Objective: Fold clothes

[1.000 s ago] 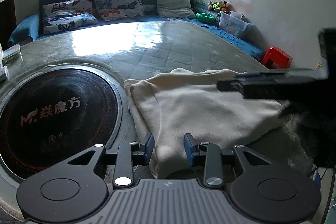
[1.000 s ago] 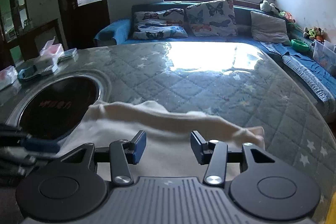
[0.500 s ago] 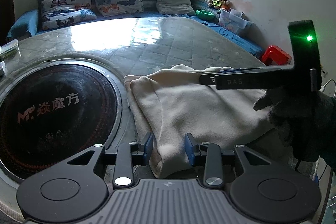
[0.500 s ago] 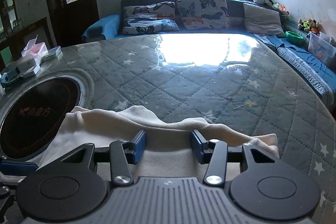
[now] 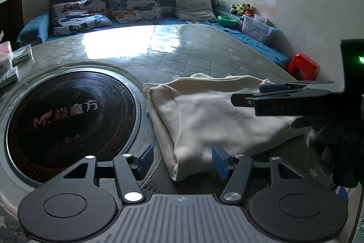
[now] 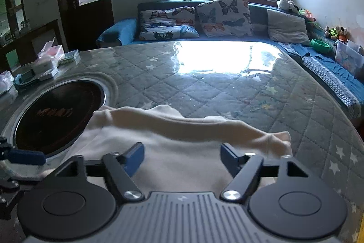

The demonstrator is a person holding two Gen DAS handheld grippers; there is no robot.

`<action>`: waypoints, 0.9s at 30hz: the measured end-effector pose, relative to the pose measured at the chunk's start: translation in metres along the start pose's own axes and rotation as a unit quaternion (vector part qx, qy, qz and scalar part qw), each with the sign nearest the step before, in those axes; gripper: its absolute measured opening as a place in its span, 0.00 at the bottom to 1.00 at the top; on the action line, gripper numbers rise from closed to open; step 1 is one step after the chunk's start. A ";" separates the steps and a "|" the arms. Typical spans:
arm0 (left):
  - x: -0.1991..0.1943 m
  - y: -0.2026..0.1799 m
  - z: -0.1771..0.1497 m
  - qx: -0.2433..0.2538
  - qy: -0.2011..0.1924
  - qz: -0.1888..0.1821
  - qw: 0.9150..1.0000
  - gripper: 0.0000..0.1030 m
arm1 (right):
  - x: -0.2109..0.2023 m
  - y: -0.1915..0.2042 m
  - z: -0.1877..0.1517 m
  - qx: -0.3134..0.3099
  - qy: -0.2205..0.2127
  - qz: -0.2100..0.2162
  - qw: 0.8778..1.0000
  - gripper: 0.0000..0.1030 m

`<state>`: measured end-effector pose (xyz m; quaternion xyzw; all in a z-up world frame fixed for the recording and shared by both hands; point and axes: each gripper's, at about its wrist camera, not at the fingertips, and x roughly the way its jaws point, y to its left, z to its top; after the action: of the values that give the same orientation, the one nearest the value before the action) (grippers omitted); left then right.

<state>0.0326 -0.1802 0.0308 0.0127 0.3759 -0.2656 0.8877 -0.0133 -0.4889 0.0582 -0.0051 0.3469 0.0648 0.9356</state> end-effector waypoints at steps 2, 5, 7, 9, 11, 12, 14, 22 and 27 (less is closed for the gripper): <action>-0.004 -0.001 -0.002 0.001 -0.003 0.003 1.000 0.72 | -0.007 0.003 -0.005 -0.002 -0.003 0.000 1.000 0.77; -0.009 -0.002 -0.006 0.005 -0.009 0.007 1.000 0.76 | -0.016 0.007 -0.010 0.000 -0.006 0.002 1.000 0.81; -0.013 -0.002 -0.009 0.007 -0.012 0.012 1.000 0.81 | -0.022 0.010 -0.014 0.000 -0.010 0.001 1.000 0.84; -0.017 -0.003 -0.012 0.007 -0.015 0.015 1.000 0.86 | -0.029 0.014 -0.019 0.000 -0.014 0.001 1.000 0.87; -0.020 -0.003 -0.015 0.008 -0.018 0.016 1.000 0.89 | -0.035 0.016 -0.024 0.001 -0.017 0.002 1.000 0.89; -0.022 -0.003 -0.017 0.009 -0.019 0.017 1.000 0.89 | -0.038 0.017 -0.026 0.001 -0.018 0.001 1.000 0.92; -0.025 -0.004 -0.020 0.012 -0.021 0.020 1.000 0.91 | -0.044 0.019 -0.031 0.002 -0.022 -0.001 1.000 0.96; -0.035 -0.012 -0.031 0.029 -0.029 0.027 0.999 0.99 | -0.065 0.026 -0.046 0.001 -0.033 -0.008 0.999 1.00; -0.040 -0.017 -0.038 0.038 -0.036 0.031 0.998 1.00 | -0.072 0.032 -0.054 -0.006 -0.033 -0.018 0.999 1.00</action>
<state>-0.0244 -0.1676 0.0335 0.0481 0.3325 -0.2519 0.9076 -0.1069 -0.4691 0.0652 -0.0148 0.3157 0.0505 0.9474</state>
